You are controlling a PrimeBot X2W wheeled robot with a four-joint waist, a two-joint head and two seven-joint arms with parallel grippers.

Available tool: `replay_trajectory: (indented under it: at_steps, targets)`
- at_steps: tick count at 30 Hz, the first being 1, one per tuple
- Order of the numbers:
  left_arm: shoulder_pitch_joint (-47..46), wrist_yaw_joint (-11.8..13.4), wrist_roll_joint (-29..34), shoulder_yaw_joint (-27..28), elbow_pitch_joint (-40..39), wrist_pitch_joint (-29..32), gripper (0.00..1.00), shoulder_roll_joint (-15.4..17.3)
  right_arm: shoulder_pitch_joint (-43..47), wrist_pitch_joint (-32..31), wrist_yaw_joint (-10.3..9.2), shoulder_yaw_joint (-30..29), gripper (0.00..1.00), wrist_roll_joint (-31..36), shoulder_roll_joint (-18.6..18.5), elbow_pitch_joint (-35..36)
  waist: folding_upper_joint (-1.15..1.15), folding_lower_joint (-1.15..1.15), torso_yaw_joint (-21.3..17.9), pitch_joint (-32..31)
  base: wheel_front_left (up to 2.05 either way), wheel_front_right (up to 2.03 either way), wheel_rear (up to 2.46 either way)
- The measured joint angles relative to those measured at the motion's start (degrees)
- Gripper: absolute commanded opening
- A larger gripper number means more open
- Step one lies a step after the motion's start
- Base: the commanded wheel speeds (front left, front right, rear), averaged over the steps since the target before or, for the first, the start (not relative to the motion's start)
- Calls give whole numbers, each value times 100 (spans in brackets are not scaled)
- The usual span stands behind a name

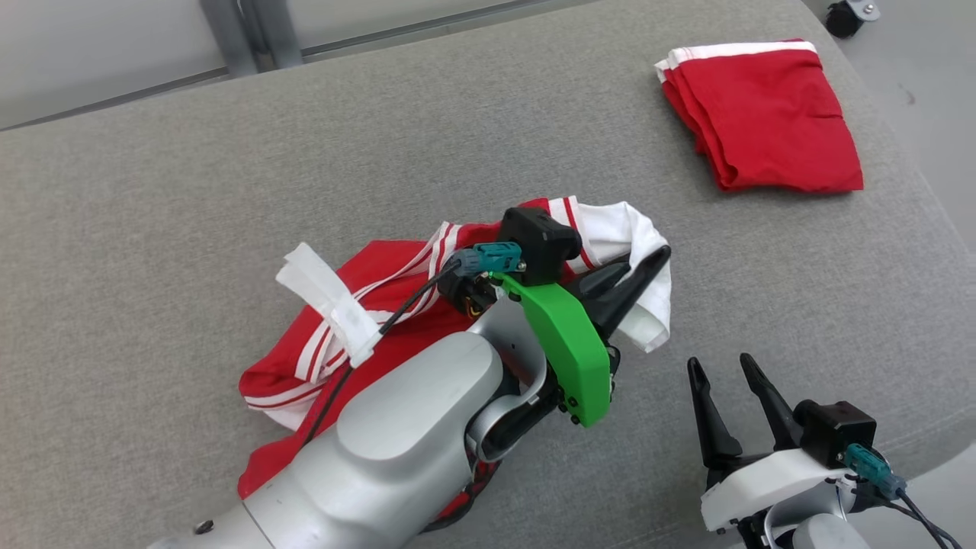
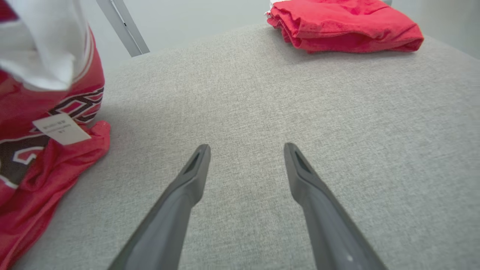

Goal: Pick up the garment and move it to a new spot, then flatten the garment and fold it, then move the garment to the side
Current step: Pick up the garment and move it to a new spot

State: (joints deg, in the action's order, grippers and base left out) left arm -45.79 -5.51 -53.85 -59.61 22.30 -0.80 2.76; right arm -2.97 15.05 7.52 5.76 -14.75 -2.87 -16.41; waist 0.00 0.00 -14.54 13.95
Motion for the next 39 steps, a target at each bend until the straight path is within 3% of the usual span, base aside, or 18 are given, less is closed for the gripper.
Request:
replay_trajectory:
  at_steps: [7,13,17,28,33,39]
  targets:
    - [-57,101,-244,-808,154,286,100,2,86,0,0,-107,100,-35,1,-58,0,0,-150,-64,0,0,0]
    - [216,174,-354,-911,-243,159,100,27,159,0,0,-162,100,-19,0,-100,0,0,-25,-257,0,0,0]
    - [554,521,-296,-761,-646,-190,100,468,286,0,0,-259,100,44,1,-96,0,0,93,-426,0,0,0]
    - [1645,1701,-398,10,-1434,-740,100,2283,525,0,0,-437,100,257,2,-64,0,0,655,-714,0,0,0]
    - [1846,1891,-421,93,-1225,-759,100,2616,513,0,0,-422,100,320,2,-49,0,0,858,-725,0,0,0]
    - [1872,1818,-385,-19,-842,-728,100,2576,488,0,0,-415,100,387,2,-41,0,0,942,-615,0,0,0]
